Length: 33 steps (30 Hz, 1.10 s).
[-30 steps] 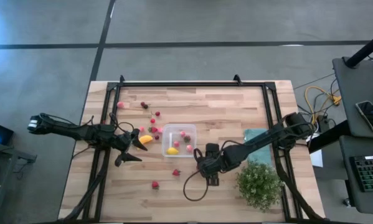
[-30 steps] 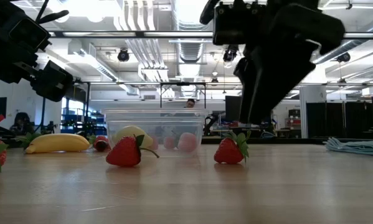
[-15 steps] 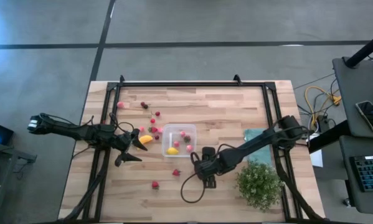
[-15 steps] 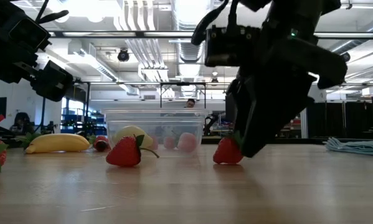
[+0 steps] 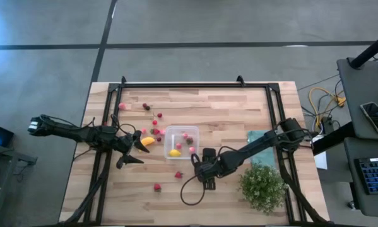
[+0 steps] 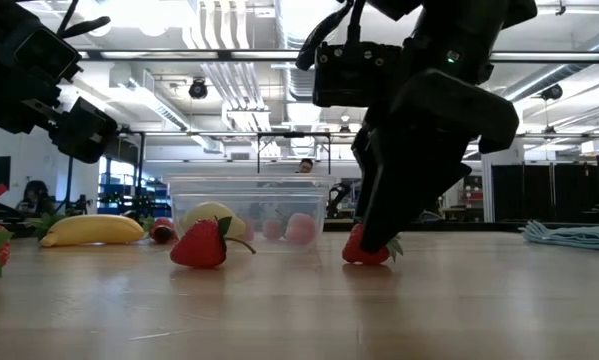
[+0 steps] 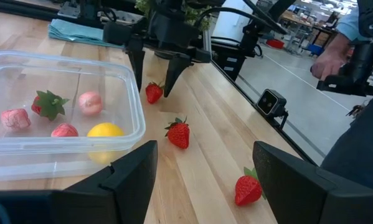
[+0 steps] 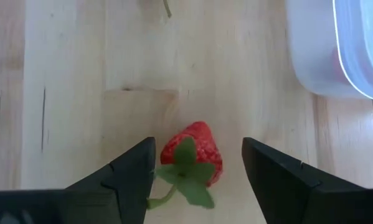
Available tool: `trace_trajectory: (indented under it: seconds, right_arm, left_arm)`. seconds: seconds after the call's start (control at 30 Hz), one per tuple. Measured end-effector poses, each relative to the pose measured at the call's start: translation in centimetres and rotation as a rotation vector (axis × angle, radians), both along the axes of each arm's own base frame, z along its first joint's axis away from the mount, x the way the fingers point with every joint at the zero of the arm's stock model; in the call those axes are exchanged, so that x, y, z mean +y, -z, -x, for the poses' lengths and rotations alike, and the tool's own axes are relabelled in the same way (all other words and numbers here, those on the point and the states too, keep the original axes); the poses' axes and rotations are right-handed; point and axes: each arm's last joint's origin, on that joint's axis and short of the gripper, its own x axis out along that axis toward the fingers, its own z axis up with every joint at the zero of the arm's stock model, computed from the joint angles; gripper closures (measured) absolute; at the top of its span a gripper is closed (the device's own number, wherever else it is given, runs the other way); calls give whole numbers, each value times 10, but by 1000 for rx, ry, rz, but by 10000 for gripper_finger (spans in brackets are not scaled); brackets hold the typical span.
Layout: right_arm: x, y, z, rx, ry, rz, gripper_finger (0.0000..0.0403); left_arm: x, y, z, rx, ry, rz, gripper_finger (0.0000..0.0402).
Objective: Pick and placing Produce into tupperware
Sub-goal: Put the strawberry into the transparent bin
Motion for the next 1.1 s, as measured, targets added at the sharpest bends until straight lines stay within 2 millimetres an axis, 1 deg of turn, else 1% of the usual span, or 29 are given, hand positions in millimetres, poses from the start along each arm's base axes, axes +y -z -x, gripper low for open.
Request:
trace_trajectory:
  seconds: [0.13, 0.53, 0.63, 0.73, 0.8, 0.93, 1.03, 1.1]
  right_arm:
    - [-2, 0, 0, 1, 6, 0, 188]
    - [-4, 1, 0, 8, 24, -6, 269]
    - [-5, -4, 4, 67, 51, -2, 277]
    - [-6, -21, 6, 117, 57, 15, 278]
    - [-6, -41, 7, 99, 55, 6, 275]
    - [-10, -82, 8, 2, 58, -49, 277]
    - [-23, -111, 7, -96, 103, -46, 281]
    - [-39, -122, 3, -151, 157, -15, 283]
  left_arm:
    - [0, 0, 0, 1, 0, 0, 152]
    - [0, 0, 0, 1, 0, 0, 152]
    - [0, 0, 0, 1, 0, 0, 152]
    - [0, 0, 0, 1, 0, 0, 152]
    - [0, 0, 0, 1, 0, 0, 152]
    - [0, 0, 0, 1, 0, 0, 152]
    - [0, 0, 0, 1, 0, 0, 152]
    - [0, 0, 0, 0, 0, 0, 152]
